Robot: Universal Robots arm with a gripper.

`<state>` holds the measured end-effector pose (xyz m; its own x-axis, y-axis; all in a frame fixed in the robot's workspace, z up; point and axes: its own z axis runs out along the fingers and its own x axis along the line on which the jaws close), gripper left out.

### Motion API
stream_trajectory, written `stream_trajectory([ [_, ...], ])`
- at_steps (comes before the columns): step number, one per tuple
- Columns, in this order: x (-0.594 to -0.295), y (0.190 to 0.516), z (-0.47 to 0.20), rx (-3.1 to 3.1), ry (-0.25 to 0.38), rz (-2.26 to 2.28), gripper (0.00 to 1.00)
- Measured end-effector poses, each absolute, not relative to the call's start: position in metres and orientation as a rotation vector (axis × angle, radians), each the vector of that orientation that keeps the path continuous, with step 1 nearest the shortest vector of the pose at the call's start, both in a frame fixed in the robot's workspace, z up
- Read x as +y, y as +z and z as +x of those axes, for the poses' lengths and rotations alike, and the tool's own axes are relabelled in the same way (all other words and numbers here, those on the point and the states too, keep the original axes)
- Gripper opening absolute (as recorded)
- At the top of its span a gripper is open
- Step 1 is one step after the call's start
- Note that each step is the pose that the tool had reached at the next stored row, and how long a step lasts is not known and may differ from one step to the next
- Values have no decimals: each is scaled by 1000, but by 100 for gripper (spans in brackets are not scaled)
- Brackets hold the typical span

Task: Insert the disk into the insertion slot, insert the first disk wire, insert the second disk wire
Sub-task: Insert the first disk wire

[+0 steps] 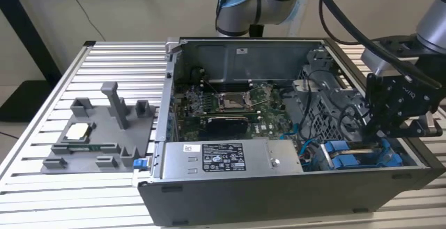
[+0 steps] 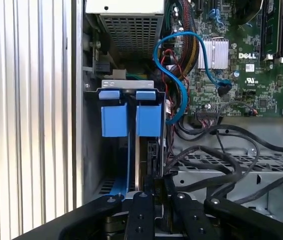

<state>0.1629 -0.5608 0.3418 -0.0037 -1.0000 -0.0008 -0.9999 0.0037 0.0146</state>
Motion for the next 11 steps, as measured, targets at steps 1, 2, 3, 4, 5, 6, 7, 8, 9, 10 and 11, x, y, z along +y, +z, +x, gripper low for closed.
stream_trajectory([
  [1, -561, 341, 163, -2219, -17, 2210, 19],
  [2, -561, 341, 163, -2219, -17, 2210, 19],
  [3, -561, 340, 163, -2219, -17, 2210, 19],
  [4, -561, 340, 163, -2219, -17, 2210, 19],
  [5, -561, 339, 164, -2219, -17, 2211, 19],
  [6, -561, 339, 164, -2219, -18, 2211, 19],
  [7, -561, 339, 165, -2219, -19, 2211, 19],
  [8, -561, 339, 166, -2220, -20, 2212, 19],
  [9, -561, 338, 166, -2220, -20, 2212, 19],
  [10, -561, 338, 166, -2220, -20, 2211, 19],
  [11, -561, 338, 166, -2220, -20, 2211, 19],
])
